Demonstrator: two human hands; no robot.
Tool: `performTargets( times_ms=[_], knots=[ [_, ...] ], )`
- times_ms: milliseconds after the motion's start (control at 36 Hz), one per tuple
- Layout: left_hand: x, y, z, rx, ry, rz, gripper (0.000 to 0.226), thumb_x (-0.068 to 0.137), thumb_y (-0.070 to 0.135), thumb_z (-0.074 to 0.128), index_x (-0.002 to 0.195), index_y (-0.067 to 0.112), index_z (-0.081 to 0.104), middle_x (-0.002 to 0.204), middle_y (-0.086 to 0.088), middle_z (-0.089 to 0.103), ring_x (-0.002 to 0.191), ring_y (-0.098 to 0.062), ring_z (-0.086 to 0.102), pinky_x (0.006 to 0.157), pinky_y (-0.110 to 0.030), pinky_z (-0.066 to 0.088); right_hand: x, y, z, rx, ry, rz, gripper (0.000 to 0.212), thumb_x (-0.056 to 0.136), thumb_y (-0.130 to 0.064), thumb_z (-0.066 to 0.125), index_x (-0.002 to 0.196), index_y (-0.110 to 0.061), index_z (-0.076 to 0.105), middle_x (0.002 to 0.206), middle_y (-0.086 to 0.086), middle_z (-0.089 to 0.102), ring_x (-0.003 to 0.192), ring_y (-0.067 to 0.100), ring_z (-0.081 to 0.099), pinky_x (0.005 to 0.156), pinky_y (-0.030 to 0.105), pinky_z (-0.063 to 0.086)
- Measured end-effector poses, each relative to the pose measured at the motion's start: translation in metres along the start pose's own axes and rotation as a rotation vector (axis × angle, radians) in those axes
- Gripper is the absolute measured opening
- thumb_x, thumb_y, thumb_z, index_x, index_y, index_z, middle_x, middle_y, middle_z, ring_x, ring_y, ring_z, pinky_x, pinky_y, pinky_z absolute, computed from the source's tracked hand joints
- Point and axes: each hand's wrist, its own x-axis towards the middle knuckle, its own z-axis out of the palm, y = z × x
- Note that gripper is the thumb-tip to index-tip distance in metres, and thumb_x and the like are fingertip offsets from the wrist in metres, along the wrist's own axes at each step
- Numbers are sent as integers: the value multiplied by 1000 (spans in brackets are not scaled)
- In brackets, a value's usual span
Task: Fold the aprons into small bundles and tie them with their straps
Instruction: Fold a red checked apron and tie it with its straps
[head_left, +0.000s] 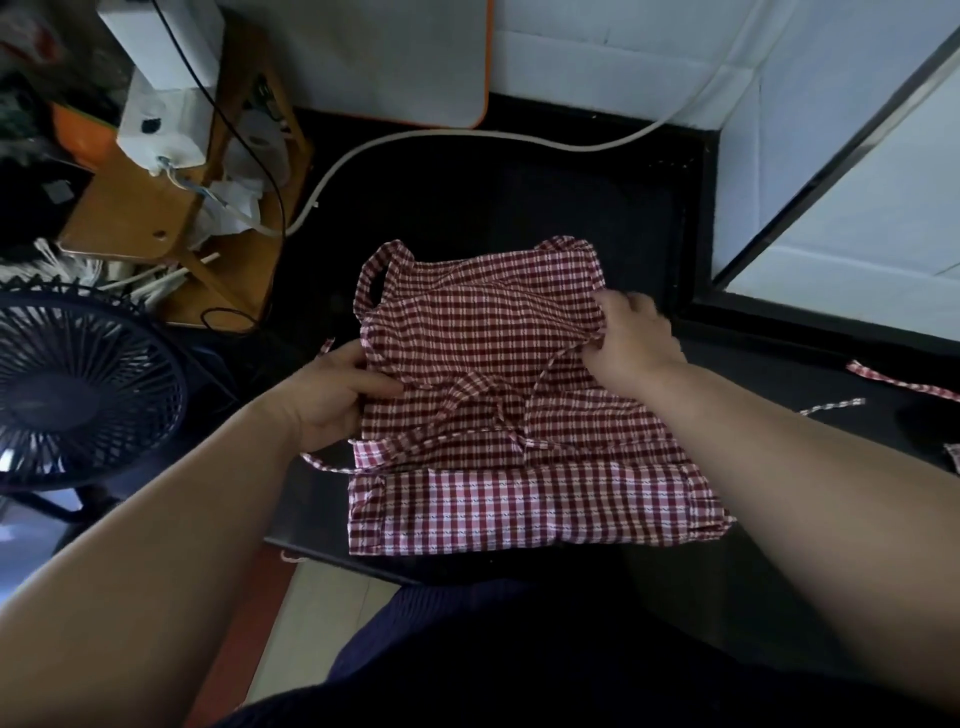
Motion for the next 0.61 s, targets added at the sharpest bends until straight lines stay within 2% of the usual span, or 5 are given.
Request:
performTargets(
  times_ms=[194,333,444,500,611],
  knots=[
    [-5,18,-16,48,-104,-125,44,73,7,63,114,22,65,92,1,69,61,-4,55,44,-11,37,1,15,-2,-5,-150,115,51,96,-20,48,142,-13,29,126,15,54,108,29,55,91,35,46],
    [6,13,-16,-55,-75,-181,40,84,-5,41,107,17,64,74,2,59,48,-3,45,40,-12,30,0,17,-2,38,-191,95,45,95,-16,48,138,-12,36,125,10,54,108,26,53,89,31,43],
    [10,11,-10,138,-16,-138,24,98,13,44,98,22,66,71,5,59,49,-3,45,45,-14,29,11,5,-5,272,-180,112,14,96,-17,44,96,-9,56,95,1,55,82,17,52,68,26,39],
    [11,13,-7,231,1,-139,20,98,25,49,87,24,65,69,6,55,49,-3,43,43,-14,29,15,2,-7,449,-174,220,26,97,-30,41,91,-11,57,90,5,58,81,18,55,73,26,44],
    [15,17,-8,219,-63,-138,40,90,55,49,102,22,69,91,1,67,74,-10,57,77,-24,42,14,4,-9,559,-266,362,79,86,-72,39,140,-13,45,135,8,53,120,28,52,105,37,39]
  ],
)
